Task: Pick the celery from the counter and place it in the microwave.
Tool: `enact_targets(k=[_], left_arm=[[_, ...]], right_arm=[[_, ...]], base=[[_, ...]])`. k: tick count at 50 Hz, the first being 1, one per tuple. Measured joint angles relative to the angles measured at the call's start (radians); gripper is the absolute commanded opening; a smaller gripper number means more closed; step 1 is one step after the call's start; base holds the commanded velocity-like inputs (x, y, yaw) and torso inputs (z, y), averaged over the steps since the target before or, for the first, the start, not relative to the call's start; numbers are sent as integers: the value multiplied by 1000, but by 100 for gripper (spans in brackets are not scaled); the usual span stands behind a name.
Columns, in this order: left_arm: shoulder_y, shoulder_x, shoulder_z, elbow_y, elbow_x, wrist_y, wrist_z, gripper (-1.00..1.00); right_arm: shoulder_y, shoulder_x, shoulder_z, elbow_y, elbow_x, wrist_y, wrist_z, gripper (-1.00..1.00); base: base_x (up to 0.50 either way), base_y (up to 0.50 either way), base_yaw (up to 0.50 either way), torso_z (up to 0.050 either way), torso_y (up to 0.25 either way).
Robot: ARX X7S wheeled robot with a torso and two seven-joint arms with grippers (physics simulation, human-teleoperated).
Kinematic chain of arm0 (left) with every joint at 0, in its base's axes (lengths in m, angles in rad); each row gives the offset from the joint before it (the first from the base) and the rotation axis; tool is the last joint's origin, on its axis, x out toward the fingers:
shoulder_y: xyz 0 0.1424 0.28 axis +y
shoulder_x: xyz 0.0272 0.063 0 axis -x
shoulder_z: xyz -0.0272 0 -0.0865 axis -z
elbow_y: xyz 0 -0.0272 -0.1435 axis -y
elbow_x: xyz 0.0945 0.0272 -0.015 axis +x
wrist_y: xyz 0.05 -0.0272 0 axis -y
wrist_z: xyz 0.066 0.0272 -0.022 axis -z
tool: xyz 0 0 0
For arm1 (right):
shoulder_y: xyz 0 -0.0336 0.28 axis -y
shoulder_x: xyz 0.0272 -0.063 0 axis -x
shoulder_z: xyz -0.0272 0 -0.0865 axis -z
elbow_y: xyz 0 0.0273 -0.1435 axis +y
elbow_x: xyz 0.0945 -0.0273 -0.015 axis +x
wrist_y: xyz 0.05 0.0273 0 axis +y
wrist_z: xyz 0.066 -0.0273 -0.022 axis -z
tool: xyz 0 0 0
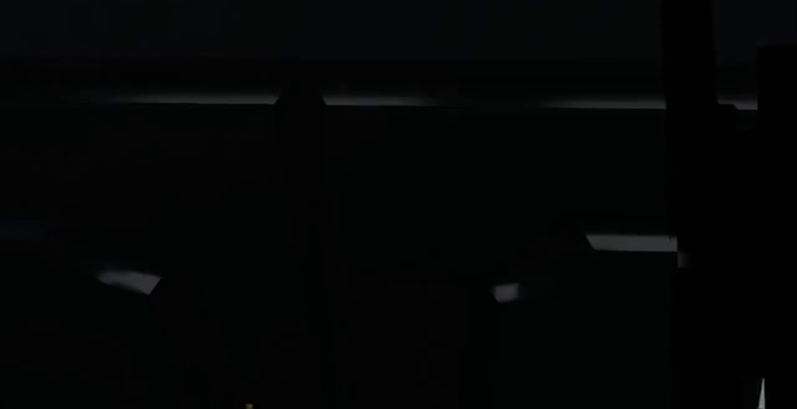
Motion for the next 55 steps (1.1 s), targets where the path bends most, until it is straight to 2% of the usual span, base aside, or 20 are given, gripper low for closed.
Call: enact_targets(k=[24, 47, 55], left_arm=[[-5, -1, 5, 0, -1, 3, 0, 100], [-74, -6, 44, 0, -36, 8, 0, 100], [-91, -7, 56, 0, -42, 13, 0, 100]], right_arm=[[3, 0, 2, -7, -27, 3, -8, 100], [9, 0, 3, -10, -28, 9, -8, 100], [8, 0, 2, -10, -28, 9, -8, 100]], base=[[12, -1, -4, 0, -8], [1, 0, 0, -20, 237], [0, 0, 0, -2, 21]])
